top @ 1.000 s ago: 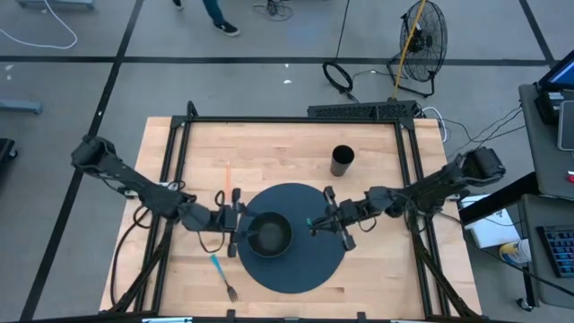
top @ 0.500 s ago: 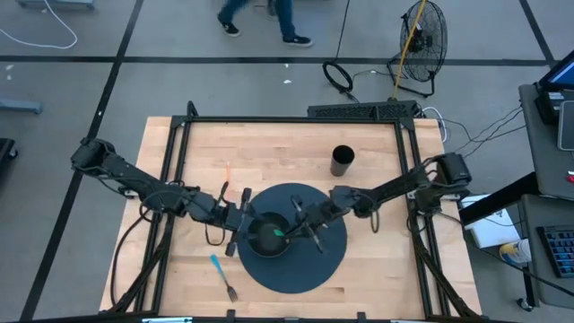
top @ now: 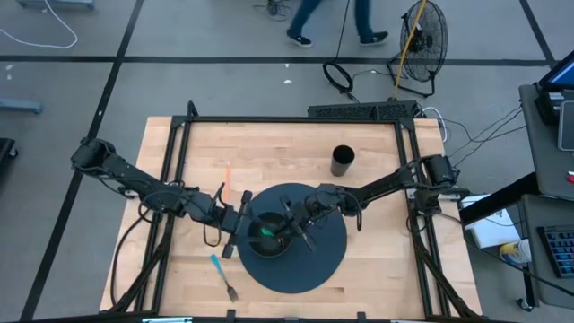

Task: Pick & Place Utensil
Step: Put the green spoon into the black bowl

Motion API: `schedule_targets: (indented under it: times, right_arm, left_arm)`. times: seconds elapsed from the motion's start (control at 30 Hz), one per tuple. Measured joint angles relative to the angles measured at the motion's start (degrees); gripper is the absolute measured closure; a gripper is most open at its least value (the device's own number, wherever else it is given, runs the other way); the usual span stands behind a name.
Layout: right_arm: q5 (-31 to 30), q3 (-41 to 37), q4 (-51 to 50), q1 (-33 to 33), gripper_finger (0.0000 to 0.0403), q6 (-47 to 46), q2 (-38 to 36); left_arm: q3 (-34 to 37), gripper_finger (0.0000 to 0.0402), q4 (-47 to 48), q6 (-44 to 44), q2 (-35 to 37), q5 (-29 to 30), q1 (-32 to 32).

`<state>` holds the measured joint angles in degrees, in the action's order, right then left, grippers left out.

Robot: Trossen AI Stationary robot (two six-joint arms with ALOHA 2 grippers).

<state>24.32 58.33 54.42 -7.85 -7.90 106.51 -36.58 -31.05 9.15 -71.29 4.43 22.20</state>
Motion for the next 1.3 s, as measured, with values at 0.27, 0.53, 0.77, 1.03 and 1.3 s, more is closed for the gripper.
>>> schedule_targets:
  times: [0.27, 0.53, 0.77, 1.03, 1.3]
  right_arm:
    - [0.02, 0.02, -0.82, 0.02, 0.0394, 0.01, -0.02]
    - [0.04, 0.02, -1.21, 0.00, 0.0394, 0.02, -0.02]
    - [0.14, 0.00, -1.28, 0.00, 0.0394, -0.07, -0.02]
    - [-0.22, 0.00, -1.28, 0.00, 0.0393, -0.03, -0.02]
    - [-3.29, -0.05, -1.95, -0.03, 0.0315, 0.01, -0.02]
  left_arm:
    - [0.00, 0.0231, -0.66, 1.08, 0.00, -1.49, 0.00]
    - [0.00, 0.0327, -0.61, 1.44, 0.02, -1.45, -0.02]
    - [0.00, 0.0393, -0.57, 2.86, 0.02, -1.22, -0.06]
    - [0.00, 0.0394, -0.47, 3.91, 0.02, -1.16, -0.02]
    - [0.00, 0.0396, 0.52, 4.23, 0.04, -1.18, -0.02]
